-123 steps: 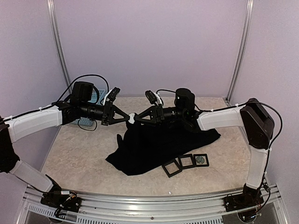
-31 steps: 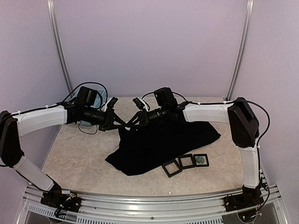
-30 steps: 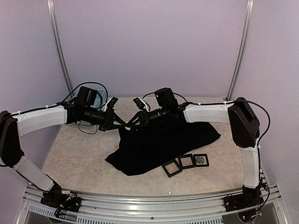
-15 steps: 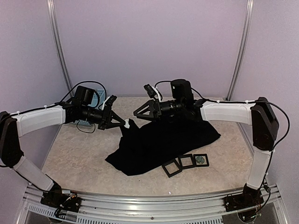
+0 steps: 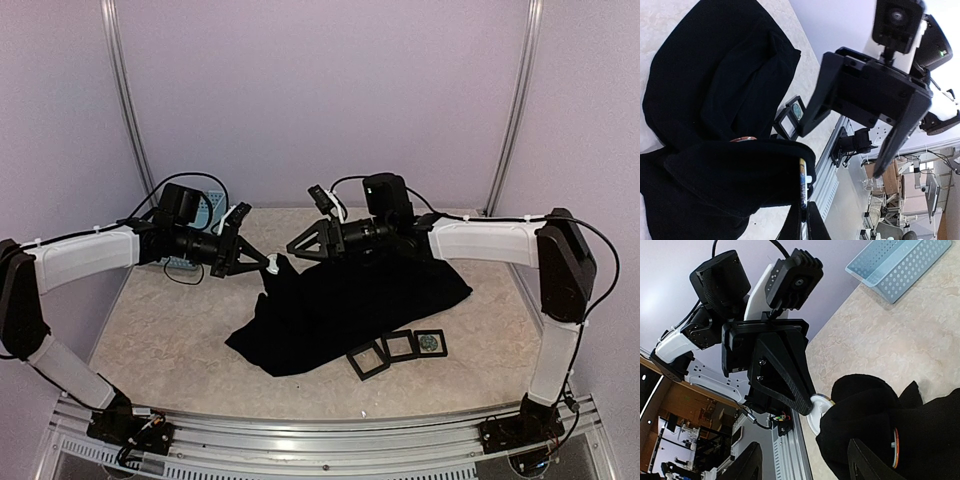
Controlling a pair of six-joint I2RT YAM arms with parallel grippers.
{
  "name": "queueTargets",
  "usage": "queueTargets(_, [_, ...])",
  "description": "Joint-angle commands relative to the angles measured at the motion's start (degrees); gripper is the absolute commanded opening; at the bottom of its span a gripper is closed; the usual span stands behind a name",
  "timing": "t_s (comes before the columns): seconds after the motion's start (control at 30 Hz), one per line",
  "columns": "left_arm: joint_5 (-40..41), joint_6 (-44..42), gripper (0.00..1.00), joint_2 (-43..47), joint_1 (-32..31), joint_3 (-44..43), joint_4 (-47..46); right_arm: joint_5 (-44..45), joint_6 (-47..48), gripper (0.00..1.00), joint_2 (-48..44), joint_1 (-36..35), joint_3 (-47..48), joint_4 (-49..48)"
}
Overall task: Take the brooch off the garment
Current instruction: Open the brooch with the crumpled clothing.
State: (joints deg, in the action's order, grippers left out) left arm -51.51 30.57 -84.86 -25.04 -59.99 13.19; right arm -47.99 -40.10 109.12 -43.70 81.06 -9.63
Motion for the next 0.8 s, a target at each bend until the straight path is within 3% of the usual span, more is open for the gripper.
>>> queueTargets(0.0, [-4.3, -3.3, 0.00, 3.3, 0.4, -0.2, -1.5, -3.9, 1.1, 0.67, 0.0, 0.5, -1.6, -1.4])
queueTargets(0.27, [-5.9, -12.8, 0.00, 7.3, -1.3, -5.5, 6.3, -4.5, 9.2, 0.68, -4.3, 1.4, 0.2, 7.9])
queueTargets(0.77, [-12.8, -19.3, 0.00, 2.3, -2.7, -14.3, 17.7, -12.3, 6.4, 0.69, -5.1, -1.2, 4.0, 1.7])
